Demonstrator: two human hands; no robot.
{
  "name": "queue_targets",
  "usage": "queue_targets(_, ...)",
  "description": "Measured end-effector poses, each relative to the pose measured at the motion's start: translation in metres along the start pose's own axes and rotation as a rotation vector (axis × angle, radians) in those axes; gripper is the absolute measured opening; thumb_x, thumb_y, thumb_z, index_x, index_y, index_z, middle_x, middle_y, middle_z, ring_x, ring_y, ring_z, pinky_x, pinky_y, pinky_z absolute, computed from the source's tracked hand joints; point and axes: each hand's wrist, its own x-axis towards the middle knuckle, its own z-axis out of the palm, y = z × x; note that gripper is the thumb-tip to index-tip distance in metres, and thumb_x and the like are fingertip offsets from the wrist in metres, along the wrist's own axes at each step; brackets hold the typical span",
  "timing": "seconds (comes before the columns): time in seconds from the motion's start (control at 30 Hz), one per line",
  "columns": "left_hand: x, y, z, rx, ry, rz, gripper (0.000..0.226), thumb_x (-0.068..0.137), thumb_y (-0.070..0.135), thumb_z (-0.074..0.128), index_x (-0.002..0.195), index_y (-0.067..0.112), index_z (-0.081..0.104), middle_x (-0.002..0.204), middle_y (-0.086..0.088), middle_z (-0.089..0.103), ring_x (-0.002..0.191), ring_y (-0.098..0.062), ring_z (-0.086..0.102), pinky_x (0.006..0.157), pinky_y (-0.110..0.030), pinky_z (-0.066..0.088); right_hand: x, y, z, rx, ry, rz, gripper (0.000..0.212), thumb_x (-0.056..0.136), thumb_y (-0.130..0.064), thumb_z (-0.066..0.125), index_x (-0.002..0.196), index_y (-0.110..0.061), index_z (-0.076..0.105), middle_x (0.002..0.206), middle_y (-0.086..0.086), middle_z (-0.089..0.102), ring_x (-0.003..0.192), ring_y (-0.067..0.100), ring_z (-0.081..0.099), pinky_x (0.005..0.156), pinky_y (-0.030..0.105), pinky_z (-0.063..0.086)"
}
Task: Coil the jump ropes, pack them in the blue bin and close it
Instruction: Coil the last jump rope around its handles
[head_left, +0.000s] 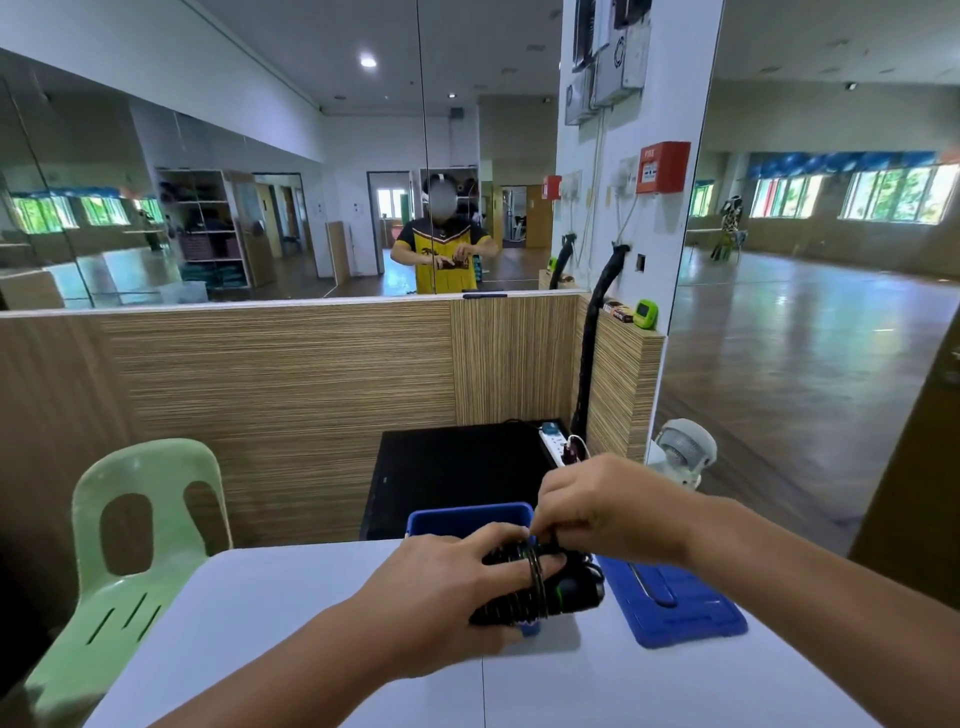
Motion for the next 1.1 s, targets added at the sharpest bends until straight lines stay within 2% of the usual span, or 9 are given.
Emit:
queue_targets(0.1, 0.001, 0.0, 0.005, 0.051, 0.002, -0.007, 0.064, 0.085, 0.069, 0.046, 0.146, 0.059, 0.032, 0.149, 0.019, 0.045, 0.069, -0.012, 0.064, 0.057, -0.022, 0.035, -0.006, -0.005, 0.01, 0.09, 0.022, 0.092, 0.019, 0.087, -0.017, 0.064, 0.1, -0.022, 0.078, 0.091, -0.008, 0.066, 0.078, 0.004, 0.06, 0.071, 0.023, 0.053)
queue_targets(0.23, 0.003, 0.0, 0.012, 0.054, 0.003, 0.002, 0.06, 0.079, 0.066, 0.052, 0.137, 0.054, 0.045, 0.137, 0.016, 0.054, 0.058, -0.011, 0.061, 0.051, -0.021, 0.041, -0.012, -0.013, 0.023, 0.204, 0.033, 0.26, 0.032, 0.086, -0.022, 0.053, 0.103, -0.025, 0.079, 0.091, -0.011, 0.067, 0.085, 0.002, 0.059, 0.079, 0.024, 0.051)
queue_targets(0.33, 0.004, 0.001, 0.015, 0.021, -0.003, -0.032, 0.063, 0.079, 0.064, 0.049, 0.141, 0.056, 0.041, 0.13, 0.016, 0.056, 0.059, -0.011, 0.061, 0.051, -0.022, 0.046, -0.015, -0.019, 0.033, 0.268, 0.116, 0.422, 0.026, 0.088, -0.024, 0.058, 0.102, -0.029, 0.08, 0.09, -0.017, 0.072, 0.092, 0.0, 0.062, 0.083, 0.019, 0.049)
queue_targets(0.43, 0.003, 0.002, 0.019, 0.018, -0.026, -0.057, 0.061, 0.078, 0.063, 0.049, 0.138, 0.056, 0.041, 0.127, 0.015, 0.056, 0.061, -0.013, 0.062, 0.05, -0.023, 0.046, -0.016, -0.023, 0.039, 0.354, 0.186, 0.608, 0.018, 0.087, -0.023, 0.071, 0.102, -0.03, 0.08, 0.087, -0.02, 0.073, 0.087, -0.006, 0.066, 0.077, 0.011, 0.049)
queue_targets(0.57, 0.002, 0.002, 0.03, 0.012, -0.055, -0.048, 0.072, 0.068, 0.053, 0.069, 0.133, 0.055, 0.039, 0.129, 0.014, 0.056, 0.064, -0.016, 0.064, 0.048, -0.029, 0.052, -0.012, -0.026, 0.036, 0.434, 0.043, 0.731, 0.009, 0.081, -0.022, 0.077, 0.076, -0.028, 0.08, 0.068, -0.021, 0.07, 0.07, -0.009, 0.063, 0.06, 0.011, 0.044)
queue_targets(0.73, 0.003, 0.003, 0.038, 0.003, -0.084, -0.048, 0.068, 0.058, 0.056, 0.071, 0.124, 0.053, 0.055, 0.127, 0.017, 0.065, 0.06, -0.012, 0.065, 0.047, -0.028, 0.055, -0.004, -0.03, 0.041, 0.329, -0.051, 0.781, 0.016, 0.085, -0.023, 0.069, 0.07, -0.026, 0.077, 0.068, -0.009, 0.069, 0.069, 0.002, 0.064, 0.055, 0.014, 0.042)
queue_targets(0.87, 0.008, 0.001, 0.037, 0.004, -0.087, -0.075, 0.045, 0.07, 0.063, 0.058, 0.111, 0.048, 0.067, 0.121, 0.017, 0.068, 0.057, -0.014, 0.064, 0.05, -0.027, 0.055, 0.007, -0.04, 0.049, 0.212, -0.069, 0.782, 0.041, 0.088, -0.021, 0.057, 0.048, -0.026, 0.049, 0.054, -0.003, 0.052, 0.054, 0.011, 0.05, 0.049, 0.017, 0.031)
queue_targets(1.0, 0.012, 0.0, 0.034, 0.07, -0.12, -0.073, 0.048, 0.076, 0.063, 0.041, 0.108, 0.045, 0.071, 0.112, 0.015, 0.07, 0.051, -0.015, 0.058, 0.047, -0.027, 0.05, 0.018, -0.046, 0.047, 0.191, -0.151, 0.833, 0.042, 0.091, -0.021, 0.056, 0.05, -0.024, 0.045, 0.051, -0.003, 0.044, 0.048, 0.012, 0.042, 0.048, 0.02, 0.03)
queue_targets(1.1, 0.014, 0.001, 0.031, 0.138, -0.197, -0.063, 0.042, 0.075, 0.058, 0.049, 0.108, 0.044, 0.072, 0.112, 0.013, 0.07, 0.052, -0.017, 0.056, 0.047, -0.028, 0.05, 0.026, -0.043, 0.044, 0.181, -0.21, 0.876, 0.038, 0.089, -0.021, 0.058, 0.054, -0.023, 0.043, 0.054, -0.003, 0.044, 0.049, 0.014, 0.042, 0.048, 0.023, 0.031)
